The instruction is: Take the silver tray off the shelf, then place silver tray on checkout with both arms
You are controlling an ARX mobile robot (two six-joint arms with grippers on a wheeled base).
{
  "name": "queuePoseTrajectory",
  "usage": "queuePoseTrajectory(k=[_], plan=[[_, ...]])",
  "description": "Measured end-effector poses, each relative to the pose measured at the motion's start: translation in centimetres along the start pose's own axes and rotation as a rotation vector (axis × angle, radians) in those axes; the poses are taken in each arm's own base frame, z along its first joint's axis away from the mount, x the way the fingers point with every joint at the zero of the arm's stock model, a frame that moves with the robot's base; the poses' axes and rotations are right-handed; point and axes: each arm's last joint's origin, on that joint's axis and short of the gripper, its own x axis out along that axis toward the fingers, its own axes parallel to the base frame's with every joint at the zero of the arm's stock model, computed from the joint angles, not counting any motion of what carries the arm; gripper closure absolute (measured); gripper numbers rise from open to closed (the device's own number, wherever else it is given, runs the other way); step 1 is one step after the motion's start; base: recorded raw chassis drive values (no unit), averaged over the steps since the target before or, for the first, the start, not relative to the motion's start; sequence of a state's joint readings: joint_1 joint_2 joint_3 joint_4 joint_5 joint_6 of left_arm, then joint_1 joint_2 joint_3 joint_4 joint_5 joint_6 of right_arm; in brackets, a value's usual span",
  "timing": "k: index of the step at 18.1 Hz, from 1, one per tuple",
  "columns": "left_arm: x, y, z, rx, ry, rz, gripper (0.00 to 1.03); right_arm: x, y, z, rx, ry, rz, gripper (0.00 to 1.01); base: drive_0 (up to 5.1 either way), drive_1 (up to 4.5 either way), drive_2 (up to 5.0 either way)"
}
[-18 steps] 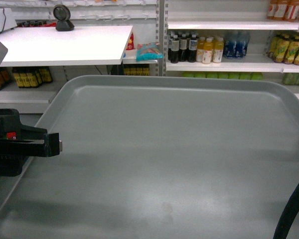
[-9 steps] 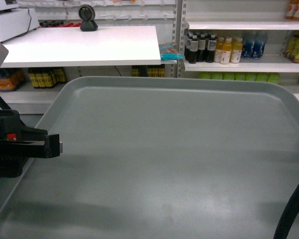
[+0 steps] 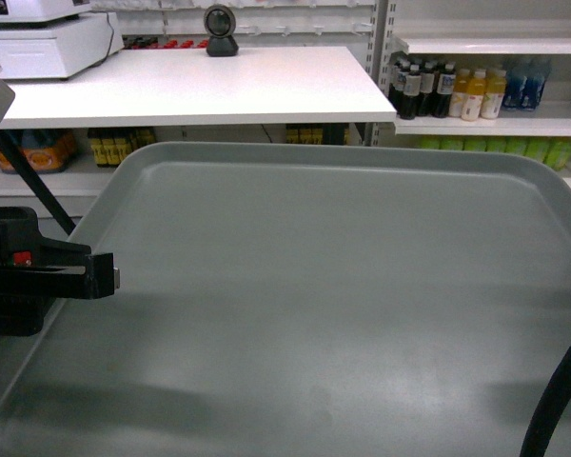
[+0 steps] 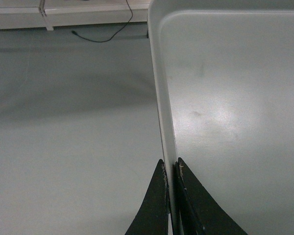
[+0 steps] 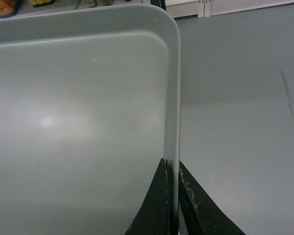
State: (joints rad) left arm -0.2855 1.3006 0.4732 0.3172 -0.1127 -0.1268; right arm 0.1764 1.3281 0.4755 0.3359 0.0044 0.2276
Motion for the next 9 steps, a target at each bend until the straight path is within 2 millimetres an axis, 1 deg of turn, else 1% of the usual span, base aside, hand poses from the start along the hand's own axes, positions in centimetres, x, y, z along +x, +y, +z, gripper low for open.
queuePoseTrajectory(k=[9], plan=[[0.0, 0.0, -0.02, 0.0, 0.002, 0.001, 1.0, 0.01, -0.01, -0.03, 0.0, 0.003, -0.001, 0.99, -5.0, 2.44, 2.4]])
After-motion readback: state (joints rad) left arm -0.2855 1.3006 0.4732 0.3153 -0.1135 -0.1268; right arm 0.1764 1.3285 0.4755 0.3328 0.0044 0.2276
